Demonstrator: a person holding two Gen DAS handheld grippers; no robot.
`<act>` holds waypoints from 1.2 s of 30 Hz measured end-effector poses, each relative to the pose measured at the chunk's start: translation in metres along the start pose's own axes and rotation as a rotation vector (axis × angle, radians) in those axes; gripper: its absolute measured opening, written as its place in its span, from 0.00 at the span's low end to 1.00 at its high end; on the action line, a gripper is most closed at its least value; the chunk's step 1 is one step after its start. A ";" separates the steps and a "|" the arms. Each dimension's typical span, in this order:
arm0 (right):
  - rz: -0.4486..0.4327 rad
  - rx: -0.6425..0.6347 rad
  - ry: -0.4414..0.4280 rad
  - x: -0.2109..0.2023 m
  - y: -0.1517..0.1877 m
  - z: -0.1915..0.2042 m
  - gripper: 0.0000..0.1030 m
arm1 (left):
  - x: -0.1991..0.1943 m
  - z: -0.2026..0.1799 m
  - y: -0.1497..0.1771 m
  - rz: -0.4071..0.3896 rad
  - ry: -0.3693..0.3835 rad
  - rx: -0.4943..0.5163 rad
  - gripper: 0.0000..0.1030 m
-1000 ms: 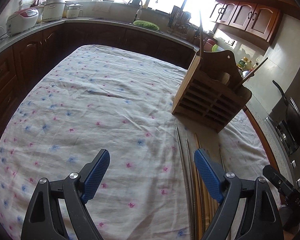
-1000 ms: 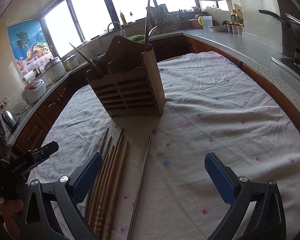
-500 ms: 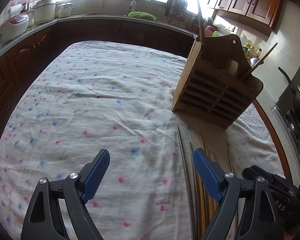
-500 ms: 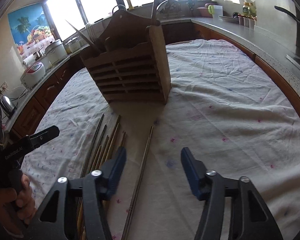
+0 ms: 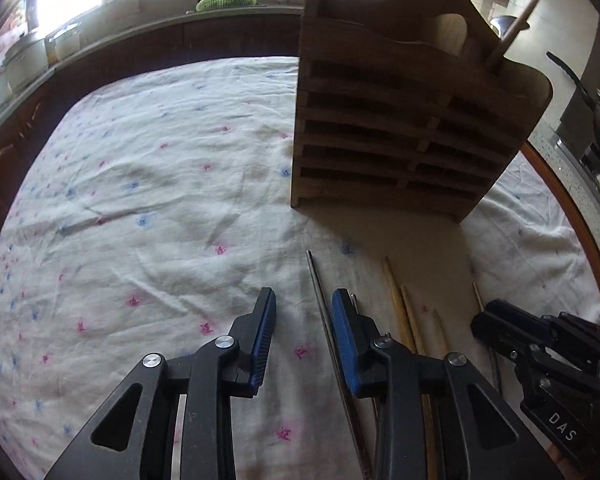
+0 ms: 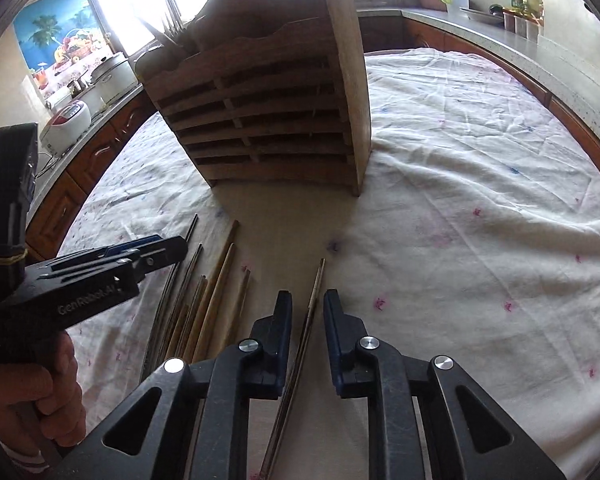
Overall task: Organize utensils
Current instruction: 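Grasp a thin metal chopstick with the right gripper while the left gripper grasps another, then lift both metal chopsticks upright and carry them toward the wooden holder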
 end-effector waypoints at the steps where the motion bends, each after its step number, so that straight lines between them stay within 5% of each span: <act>1: -0.002 -0.008 0.003 0.002 -0.001 0.002 0.16 | 0.001 -0.002 0.000 -0.006 -0.012 0.013 0.26; 6: -0.017 -0.077 0.049 0.004 -0.002 0.010 0.16 | 0.003 -0.001 0.000 -0.012 -0.008 0.028 0.06; 11: -0.010 -0.037 0.022 0.002 -0.005 0.001 0.05 | -0.003 0.004 0.002 -0.018 0.027 0.002 0.03; 18: -0.043 0.001 -0.027 -0.023 -0.004 -0.003 0.04 | -0.045 0.013 0.012 -0.074 0.121 -0.066 0.03; 36: -0.354 0.003 -0.116 -0.172 -0.035 0.008 0.04 | -0.214 0.042 0.043 -0.345 0.271 -0.120 0.02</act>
Point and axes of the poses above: each gripper's, at about its wrist camera, not at the fingertips, and x roughly the way its jaws point, z to its left, y to its underside, the point moved 4 cm from there along x, roughly the way its jaws point, and after that the axes turned 1 degree about y, right-handed, at the moved point
